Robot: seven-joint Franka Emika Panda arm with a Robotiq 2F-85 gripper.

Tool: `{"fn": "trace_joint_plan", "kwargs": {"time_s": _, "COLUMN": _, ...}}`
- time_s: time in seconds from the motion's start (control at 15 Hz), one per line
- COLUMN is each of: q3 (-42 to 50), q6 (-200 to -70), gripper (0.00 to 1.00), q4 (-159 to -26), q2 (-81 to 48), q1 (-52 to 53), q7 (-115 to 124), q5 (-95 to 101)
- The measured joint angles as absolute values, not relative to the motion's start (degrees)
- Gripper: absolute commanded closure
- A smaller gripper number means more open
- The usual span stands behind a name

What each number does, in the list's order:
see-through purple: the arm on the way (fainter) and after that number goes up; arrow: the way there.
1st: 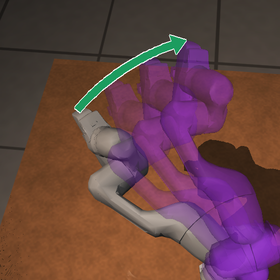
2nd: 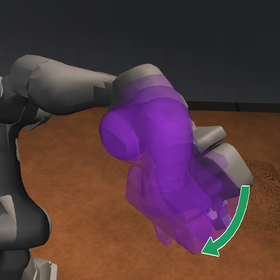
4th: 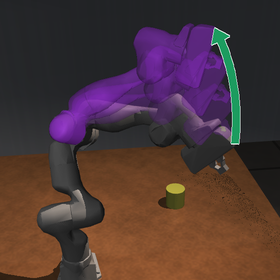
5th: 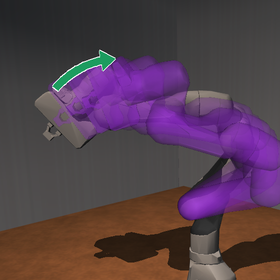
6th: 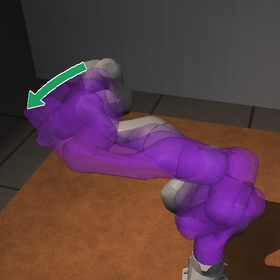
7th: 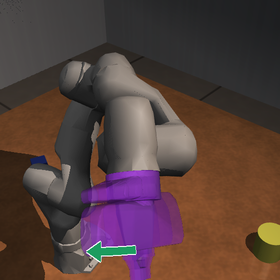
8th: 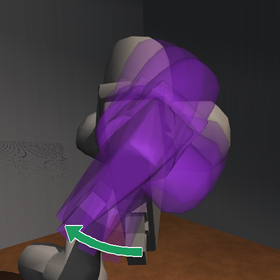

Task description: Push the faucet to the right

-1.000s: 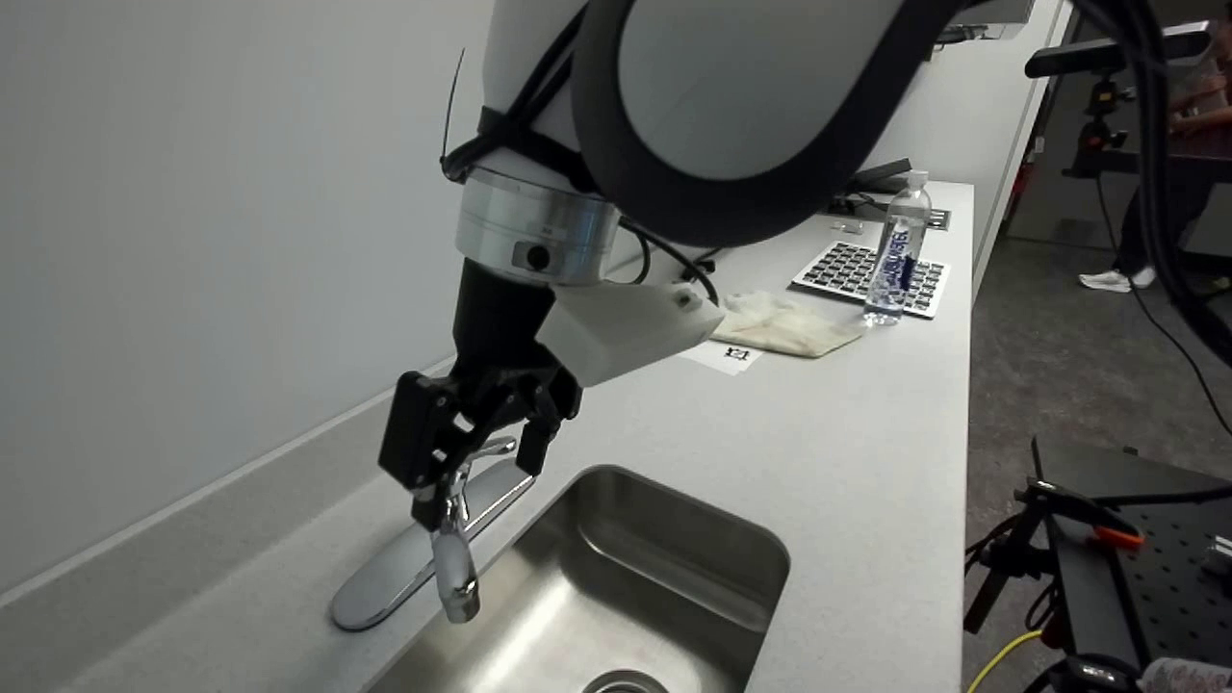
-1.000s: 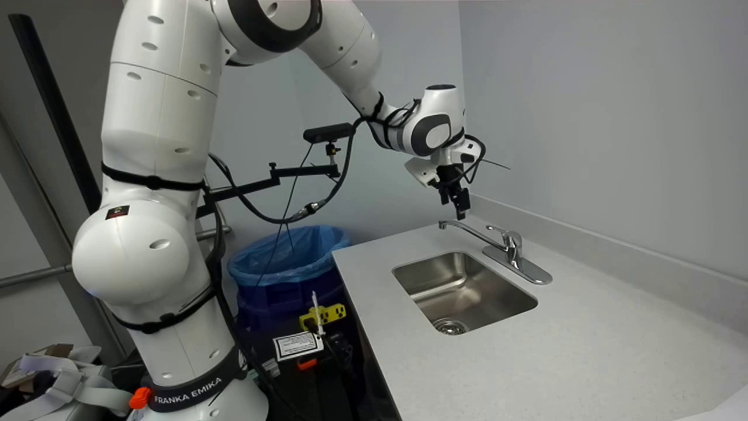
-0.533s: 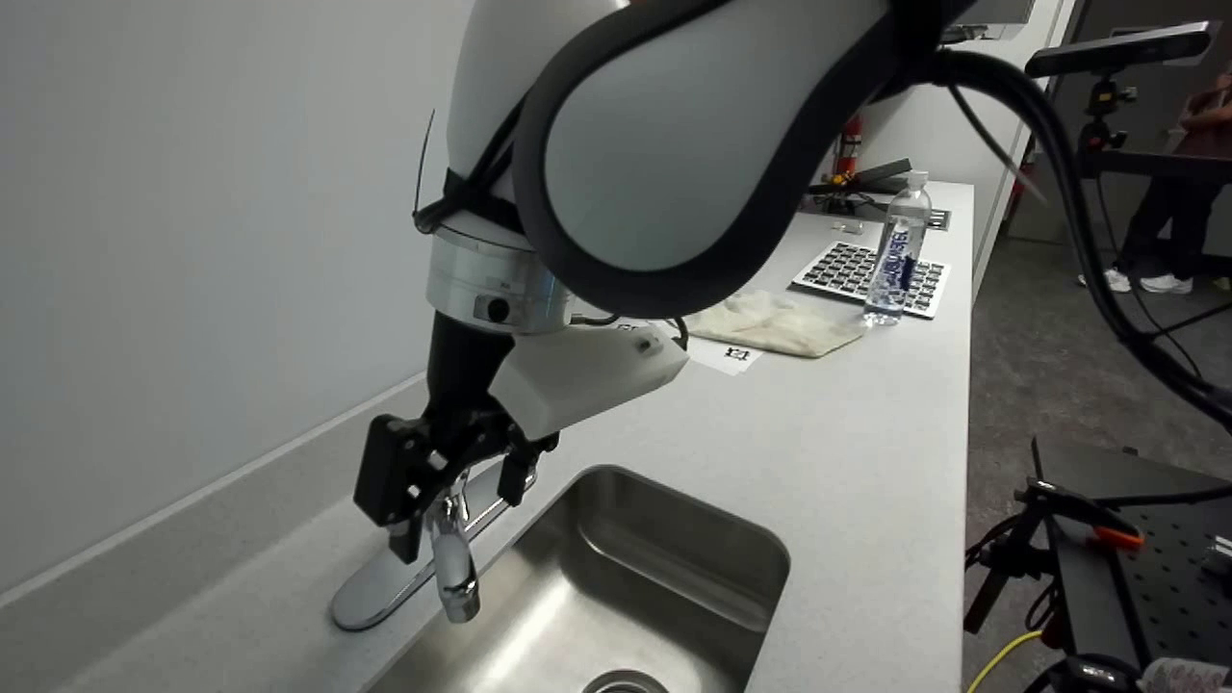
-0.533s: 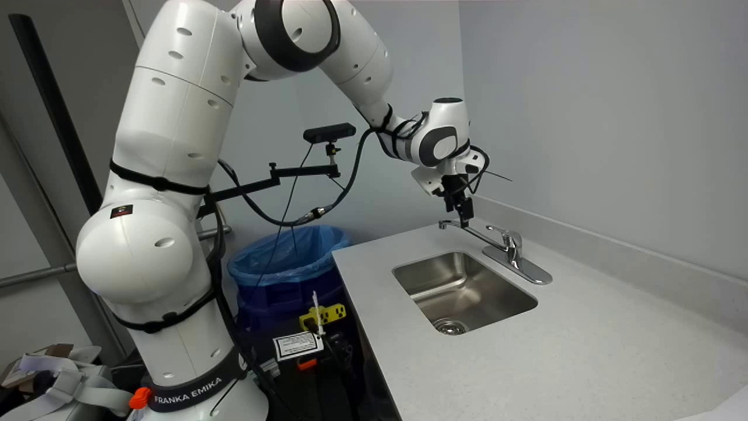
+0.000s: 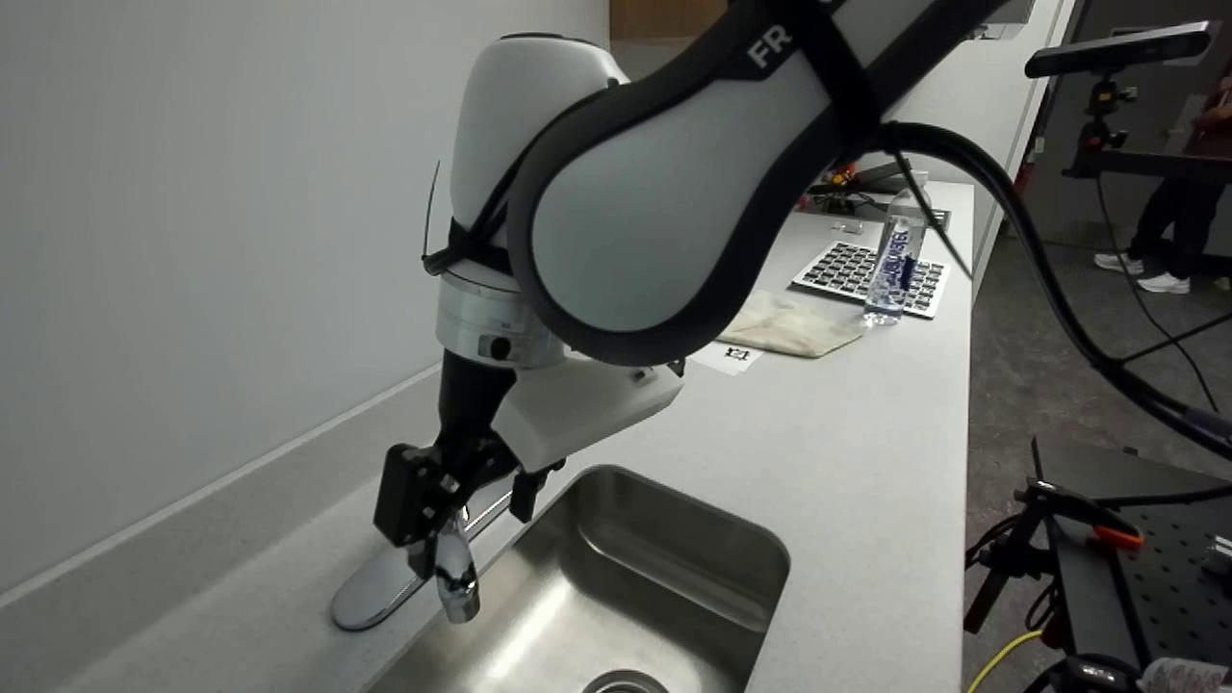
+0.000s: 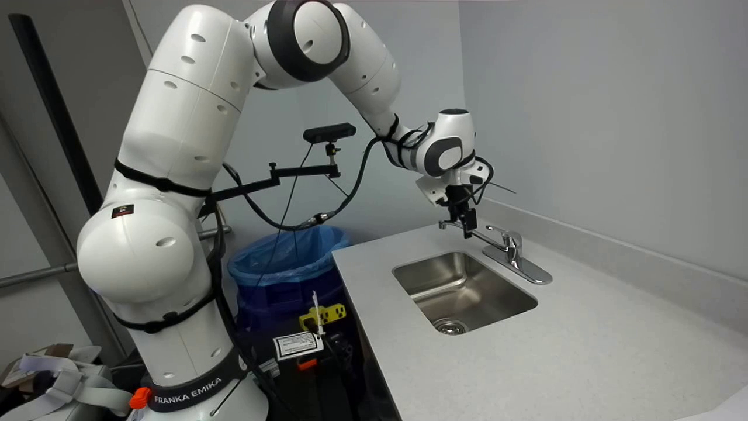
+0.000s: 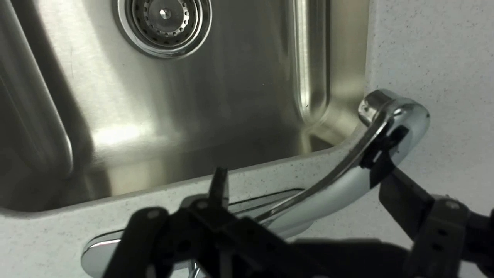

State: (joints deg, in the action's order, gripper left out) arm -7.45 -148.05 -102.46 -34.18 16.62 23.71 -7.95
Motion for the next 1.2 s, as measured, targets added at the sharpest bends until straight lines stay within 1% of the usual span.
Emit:
{"fn": "trace_joint_plan", "kwargs": {"time_s": 0.67, "q3": -7.3, "q6": -148.0, "gripper": 0.00, "q4": -103.7, "q2": -33.6, "q1": 16.5, "q7": 23.8, "q5": -7.9}}
{"fn": "trace_joint_plan", "kwargs": {"time_s": 1.2, "q3": -6.8, "q6": -147.9, "gripper": 0.00, "q4": -108.4, "q2": -30.4, "q1": 15.2, "q7": 23.8, "q5": -7.9}}
